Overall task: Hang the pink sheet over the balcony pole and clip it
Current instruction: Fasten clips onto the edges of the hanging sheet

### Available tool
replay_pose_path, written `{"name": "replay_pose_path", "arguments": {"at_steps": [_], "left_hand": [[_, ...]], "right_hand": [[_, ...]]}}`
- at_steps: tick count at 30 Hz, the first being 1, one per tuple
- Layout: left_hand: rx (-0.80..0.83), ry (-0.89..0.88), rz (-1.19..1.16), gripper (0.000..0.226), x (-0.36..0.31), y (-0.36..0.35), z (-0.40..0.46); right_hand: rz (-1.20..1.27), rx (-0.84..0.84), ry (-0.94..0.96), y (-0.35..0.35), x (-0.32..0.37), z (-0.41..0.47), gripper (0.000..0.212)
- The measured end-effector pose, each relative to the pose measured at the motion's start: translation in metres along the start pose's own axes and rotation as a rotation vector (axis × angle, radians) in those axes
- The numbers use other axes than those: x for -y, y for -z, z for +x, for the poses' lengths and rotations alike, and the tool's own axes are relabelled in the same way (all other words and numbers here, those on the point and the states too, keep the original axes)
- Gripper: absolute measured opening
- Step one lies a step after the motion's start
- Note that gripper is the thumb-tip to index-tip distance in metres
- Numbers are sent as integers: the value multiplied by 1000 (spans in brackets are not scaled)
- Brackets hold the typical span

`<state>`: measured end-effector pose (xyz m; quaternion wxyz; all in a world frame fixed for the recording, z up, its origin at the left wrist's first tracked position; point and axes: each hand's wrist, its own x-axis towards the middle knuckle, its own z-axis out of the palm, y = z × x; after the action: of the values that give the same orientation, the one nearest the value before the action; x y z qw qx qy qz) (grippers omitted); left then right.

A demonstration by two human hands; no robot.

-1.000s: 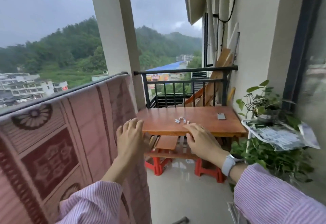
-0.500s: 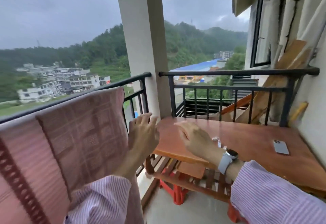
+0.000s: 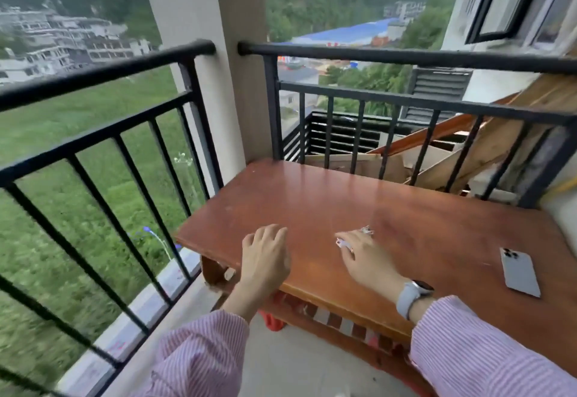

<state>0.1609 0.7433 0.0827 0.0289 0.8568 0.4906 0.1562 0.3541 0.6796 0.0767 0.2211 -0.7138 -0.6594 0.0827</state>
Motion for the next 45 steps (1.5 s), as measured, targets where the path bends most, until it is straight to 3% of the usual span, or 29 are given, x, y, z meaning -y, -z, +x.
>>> {"name": "replay_pose_path", "arguments": {"at_steps": [8,11,16,19,25,30,37,43,45], "left_hand": [[435,269,-23,51,-9,-198,66],[567,382,-40,61,-13,-249,80],[616,453,-11,65,-15,-282,85],[609,509,-129,58,-10,-273,85],[216,834,-279,45,26,-208,38],[-105,1090,-246,45,61,-140,-62],[-560,1277,-52,47,42,-40,-197],[-914,1563,282,12,14,20,-257],[-1025,1659,355,21,13,37,-259]], "right_hand": [[-280,296,-210,-123,-151,92,28],[-349,258,-143,-154,-183,128,24],[-530,353,11,-190,-204,168,60],[-489,475,58,-194,-196,173,46],[277,586,-7,-193,-97,158,31],[562,672,78,-204,34,111,19],[843,974,390,-205,191,-2,19],[920,1220,767,-184,297,-49,36],[971,1301,914,-168,326,-54,42]]}}
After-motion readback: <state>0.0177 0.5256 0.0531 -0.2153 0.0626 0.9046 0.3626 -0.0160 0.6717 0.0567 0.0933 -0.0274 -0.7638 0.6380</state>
